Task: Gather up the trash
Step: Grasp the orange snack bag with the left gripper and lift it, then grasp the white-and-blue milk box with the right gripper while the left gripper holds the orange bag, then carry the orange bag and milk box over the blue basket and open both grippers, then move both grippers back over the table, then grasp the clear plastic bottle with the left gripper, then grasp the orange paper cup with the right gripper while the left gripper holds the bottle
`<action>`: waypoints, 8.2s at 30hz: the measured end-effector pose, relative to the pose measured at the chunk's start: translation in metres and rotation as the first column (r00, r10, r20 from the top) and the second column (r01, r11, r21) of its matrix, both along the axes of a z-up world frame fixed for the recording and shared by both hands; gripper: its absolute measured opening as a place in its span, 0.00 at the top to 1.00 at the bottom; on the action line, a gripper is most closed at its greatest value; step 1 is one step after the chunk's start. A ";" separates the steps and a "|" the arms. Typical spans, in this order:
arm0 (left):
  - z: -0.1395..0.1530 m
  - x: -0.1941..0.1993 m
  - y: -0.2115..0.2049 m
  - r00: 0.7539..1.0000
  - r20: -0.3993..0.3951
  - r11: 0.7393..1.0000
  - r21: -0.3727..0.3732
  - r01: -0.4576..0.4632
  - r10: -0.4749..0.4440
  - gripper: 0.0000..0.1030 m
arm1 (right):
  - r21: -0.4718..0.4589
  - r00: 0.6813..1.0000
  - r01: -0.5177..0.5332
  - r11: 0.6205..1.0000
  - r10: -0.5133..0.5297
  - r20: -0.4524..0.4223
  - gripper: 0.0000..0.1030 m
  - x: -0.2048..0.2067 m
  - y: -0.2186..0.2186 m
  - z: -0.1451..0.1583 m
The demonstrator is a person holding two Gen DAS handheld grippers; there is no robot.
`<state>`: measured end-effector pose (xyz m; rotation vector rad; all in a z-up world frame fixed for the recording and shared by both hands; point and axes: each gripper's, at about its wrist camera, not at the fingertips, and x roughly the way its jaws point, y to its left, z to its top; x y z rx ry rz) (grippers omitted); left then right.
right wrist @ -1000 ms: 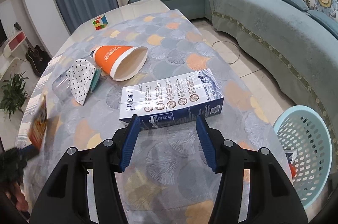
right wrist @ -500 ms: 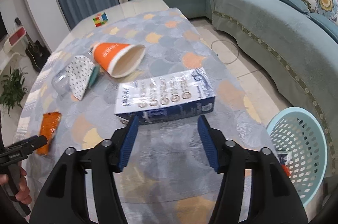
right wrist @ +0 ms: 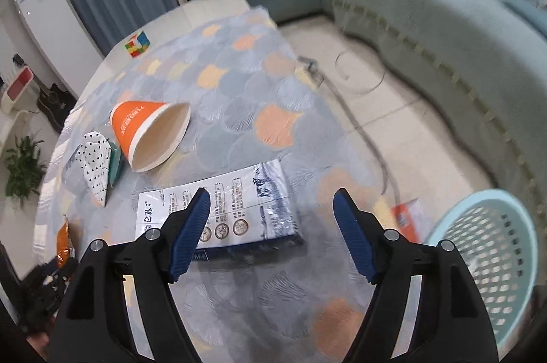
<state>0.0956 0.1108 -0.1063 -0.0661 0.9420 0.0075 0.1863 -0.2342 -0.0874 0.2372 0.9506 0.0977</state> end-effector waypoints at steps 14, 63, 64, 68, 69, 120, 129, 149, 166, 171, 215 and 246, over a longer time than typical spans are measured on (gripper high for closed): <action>0.014 -0.022 0.001 0.999 0.054 0.998 -0.060 -0.001 0.004 0.62 | 0.002 0.962 -0.270 0.963 0.270 0.045 0.32 -0.085 0.078 0.015; 0.023 -0.016 -0.030 0.995 0.066 0.996 -0.052 0.072 -0.069 0.62 | -0.156 0.902 -0.432 0.889 0.429 -0.052 0.44 -0.028 0.132 -0.020; 0.025 -0.017 -0.032 0.995 0.070 0.996 -0.051 0.074 -0.071 0.62 | -0.170 0.907 -0.419 0.892 0.419 -0.042 0.44 -0.030 0.131 -0.018; 0.043 -0.017 -0.046 0.991 0.101 0.994 -0.050 0.097 -0.092 0.62 | -0.132 0.930 -0.360 0.924 0.367 0.031 0.48 -0.049 0.111 0.003; 0.049 -0.017 -0.051 0.988 0.113 0.993 -0.048 0.108 -0.102 0.62 | -0.124 0.938 -0.333 0.935 0.342 0.059 0.48 -0.056 0.101 0.013; 0.035 -0.004 -0.353 0.764 0.052 0.728 -0.267 0.631 -0.643 0.24 | -0.048 0.904 0.413 0.910 -0.416 -0.099 0.41 -0.180 -0.220 -0.008; 0.061 -0.002 -0.279 0.827 0.118 0.782 -0.278 0.558 -0.549 0.24 | -0.129 0.963 0.269 0.954 -0.264 0.056 0.41 -0.158 -0.146 0.038; 0.081 0.086 -0.012 0.978 0.186 0.988 -0.101 0.115 -0.095 0.26 | -0.235 0.955 -0.112 0.965 0.170 0.243 0.65 -0.028 0.060 0.077; 0.020 0.162 0.020 0.980 0.043 0.973 -0.112 0.200 -0.196 0.35 | -0.061 0.967 -0.217 0.974 0.223 0.123 0.44 0.094 0.105 0.014; 0.010 0.158 -0.005 0.958 -0.011 0.956 -0.074 0.284 -0.285 0.35 | -0.035 0.963 -0.251 0.967 0.253 0.094 0.23 0.108 0.113 0.003; 0.039 0.022 0.015 1.000 0.028 0.991 -0.134 0.007 -0.004 0.48 | -0.262 0.918 -0.192 0.946 0.268 0.292 0.76 -0.041 0.107 0.072; 0.000 -0.014 -0.024 0.996 -0.086 0.999 -0.038 -0.005 0.001 0.40 | -0.097 0.935 -0.334 0.938 0.343 0.095 0.49 -0.111 0.087 -0.004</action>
